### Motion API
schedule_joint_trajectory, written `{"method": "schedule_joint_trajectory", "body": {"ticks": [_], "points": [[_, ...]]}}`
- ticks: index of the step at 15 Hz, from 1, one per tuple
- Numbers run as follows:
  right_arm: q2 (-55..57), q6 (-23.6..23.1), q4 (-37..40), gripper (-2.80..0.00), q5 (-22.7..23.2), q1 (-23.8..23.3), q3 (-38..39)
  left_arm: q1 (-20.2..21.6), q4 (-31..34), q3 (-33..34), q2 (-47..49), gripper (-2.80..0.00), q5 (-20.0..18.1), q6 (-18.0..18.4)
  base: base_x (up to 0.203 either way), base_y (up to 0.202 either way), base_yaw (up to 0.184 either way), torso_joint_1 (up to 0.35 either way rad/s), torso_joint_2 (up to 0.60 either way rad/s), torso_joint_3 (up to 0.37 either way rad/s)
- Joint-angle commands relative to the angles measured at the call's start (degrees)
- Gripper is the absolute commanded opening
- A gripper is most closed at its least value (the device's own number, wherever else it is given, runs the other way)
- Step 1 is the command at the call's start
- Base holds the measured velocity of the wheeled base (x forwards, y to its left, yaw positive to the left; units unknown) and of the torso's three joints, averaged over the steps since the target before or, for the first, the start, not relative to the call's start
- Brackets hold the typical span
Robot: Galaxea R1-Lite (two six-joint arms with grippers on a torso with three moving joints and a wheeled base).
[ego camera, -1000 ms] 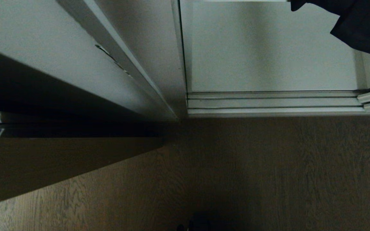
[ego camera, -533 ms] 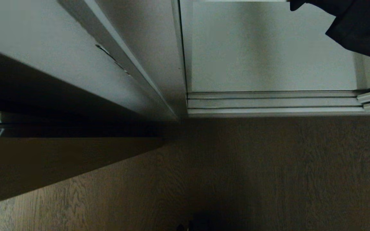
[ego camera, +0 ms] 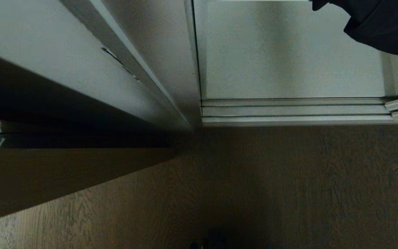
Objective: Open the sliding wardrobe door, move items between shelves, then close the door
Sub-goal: Place the bag on the higher shelf
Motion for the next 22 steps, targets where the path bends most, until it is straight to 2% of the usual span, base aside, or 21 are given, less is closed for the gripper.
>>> {"method": "schedule_joint_trajectory", "body": {"ticks": [1,8,14,19,22], "points": [[1.5,-0.3,0.1,-2.80,-0.5,-0.1,-1.9,0.0,0.0,0.0,0.0,-2.80,0.0,0.0,0.000,0.000,0.000,0.000,0.00,0.000],[0.4,-0.1,4.5,-2.80,-5.5,0.1,-6.4,0.0,0.0,0.0,0.0,-2.80,0.0,0.0,0.000,0.000,0.000,0.000,0.00,0.000],[5.7,-0.2,3.8,-2.80,-7.2,0.1,-18.6,0.0,0.0,0.0,0.0,-2.80,0.0,0.0,0.000,0.000,0.000,0.000,0.00,0.000],[12.0,-4.0,-4.7,-2.80,-7.4,-0.4,-23.6,0.0,0.0,0.0,0.0,-2.80,0.0,0.0,0.000,0.000,0.000,0.000,0.00,0.000],[17.5,-4.3,-11.7,-2.80,-7.2,-5.6,-25.4,0.0,0.0,0.0,0.0,-2.80,0.0,0.0,0.000,0.000,0.000,0.000,0.00,0.000]]}}
